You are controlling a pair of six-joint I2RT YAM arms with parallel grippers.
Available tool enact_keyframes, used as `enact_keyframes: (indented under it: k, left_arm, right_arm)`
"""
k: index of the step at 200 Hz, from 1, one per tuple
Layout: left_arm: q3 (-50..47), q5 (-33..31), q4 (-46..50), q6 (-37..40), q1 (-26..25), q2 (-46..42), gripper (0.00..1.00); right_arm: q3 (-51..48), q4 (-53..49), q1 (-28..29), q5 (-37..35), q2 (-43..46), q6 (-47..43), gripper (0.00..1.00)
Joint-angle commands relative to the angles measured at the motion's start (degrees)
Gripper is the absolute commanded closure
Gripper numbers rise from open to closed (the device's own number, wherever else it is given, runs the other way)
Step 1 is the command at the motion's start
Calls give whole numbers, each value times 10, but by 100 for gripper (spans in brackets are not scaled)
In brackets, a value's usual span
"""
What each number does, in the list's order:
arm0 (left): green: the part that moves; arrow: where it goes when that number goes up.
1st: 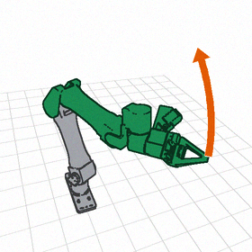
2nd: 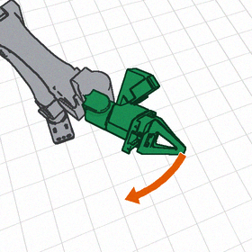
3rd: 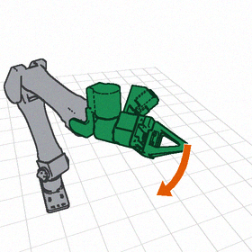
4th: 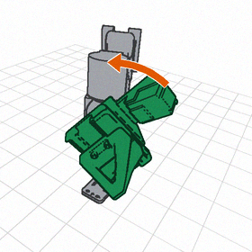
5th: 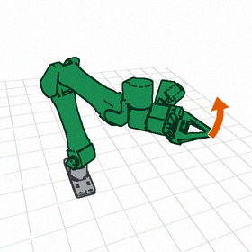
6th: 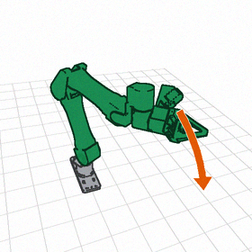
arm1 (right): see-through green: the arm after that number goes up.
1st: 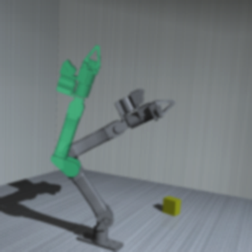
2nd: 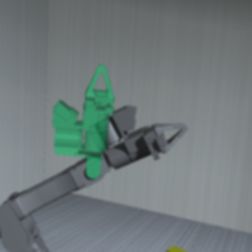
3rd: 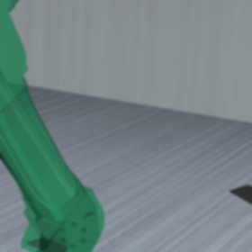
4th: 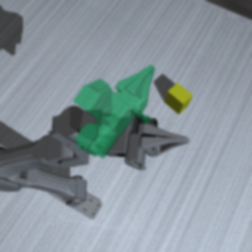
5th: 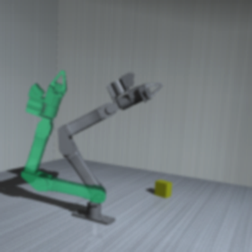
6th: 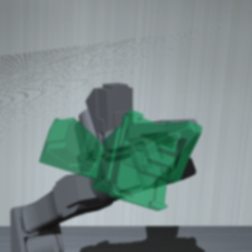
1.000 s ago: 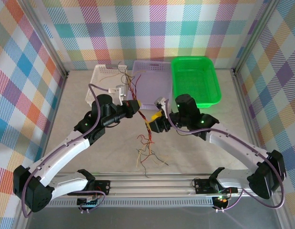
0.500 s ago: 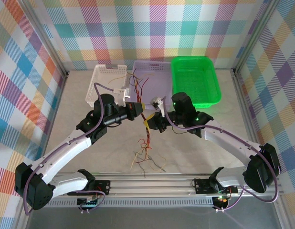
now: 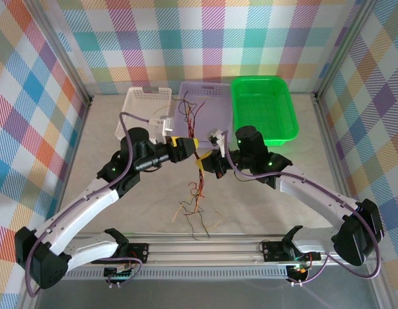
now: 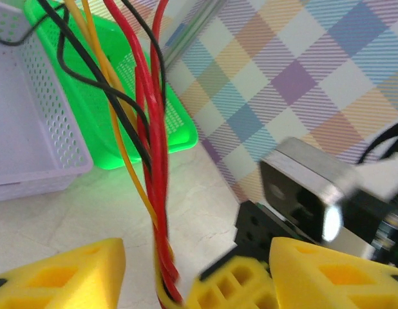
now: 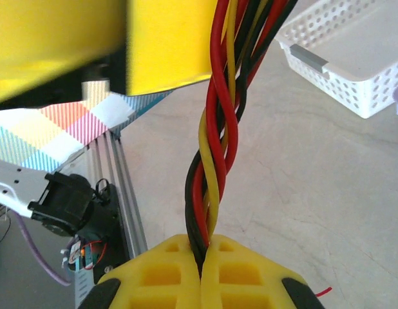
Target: Untangle the cables
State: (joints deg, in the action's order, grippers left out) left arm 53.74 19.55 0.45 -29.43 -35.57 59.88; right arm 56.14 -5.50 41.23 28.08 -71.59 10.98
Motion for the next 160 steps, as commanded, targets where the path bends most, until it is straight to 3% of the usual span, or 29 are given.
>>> enact_keyframes:
  k: [1, 62, 87, 143, 160]
  left_arm:
    - [-32, 18, -4, -18, -14, -52, 37]
    - [-137, 51, -5, -9, -66, -136, 42]
    - [-164, 63, -18, -4, -93, -130, 46]
    - [-157, 19, -4, 20, -123, -104, 46]
    - [-150, 20, -7, 24, -125, -88, 56]
  right_arm:
    - [13, 19, -1, -36, 19, 18, 100]
    - [95, -53, -1, -70, 1, 70, 100]
    - [111, -59, -1, -57, 0, 91, 100]
    - [120, -67, -1, -11, 0, 108, 100]
    - [117, -67, -1, 2, 0, 111, 100]
